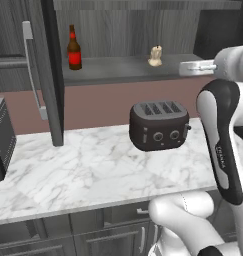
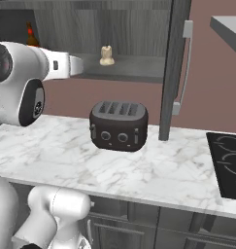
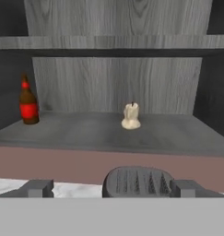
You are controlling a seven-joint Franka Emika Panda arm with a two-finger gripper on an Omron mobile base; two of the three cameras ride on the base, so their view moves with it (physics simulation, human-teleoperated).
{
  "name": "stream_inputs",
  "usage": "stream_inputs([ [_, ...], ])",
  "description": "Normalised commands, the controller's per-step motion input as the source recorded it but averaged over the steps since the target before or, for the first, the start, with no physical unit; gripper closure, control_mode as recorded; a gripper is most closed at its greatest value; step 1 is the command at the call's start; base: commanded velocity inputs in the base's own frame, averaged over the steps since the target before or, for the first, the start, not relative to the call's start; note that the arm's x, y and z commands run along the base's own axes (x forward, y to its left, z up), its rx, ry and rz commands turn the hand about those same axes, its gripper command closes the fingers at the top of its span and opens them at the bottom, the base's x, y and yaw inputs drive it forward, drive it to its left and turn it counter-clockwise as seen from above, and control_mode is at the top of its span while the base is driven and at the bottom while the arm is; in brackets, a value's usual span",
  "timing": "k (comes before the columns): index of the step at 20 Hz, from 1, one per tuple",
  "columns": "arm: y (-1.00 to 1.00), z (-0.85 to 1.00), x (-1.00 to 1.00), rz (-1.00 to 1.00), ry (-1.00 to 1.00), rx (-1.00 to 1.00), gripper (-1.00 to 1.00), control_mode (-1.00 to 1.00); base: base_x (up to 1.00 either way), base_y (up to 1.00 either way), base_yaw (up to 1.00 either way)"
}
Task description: Get the candle and the beer from the cabinet and move them to the dining counter.
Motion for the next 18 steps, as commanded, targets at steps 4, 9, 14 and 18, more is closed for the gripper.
stream_inputs([
  [4,-0.28,0.0,0.38,0.0,0.04,0.03,-1.0,-1.0,0.0,0.0,0.0],
  [9,-0.18,0.0,0.4,0.0,0.02,0.0,-1.0,-1.0,0.0,0.0,0.0],
  [14,-0.03,-0.04,0.51,0.0,0.0,0.0,-1.0,-1.0,0.0,0.0,0.0],
  [18,0.0,-0.02,0.45,0.0,0.05,0.0,-1.0,-1.0,0.0,0.0,0.0],
])
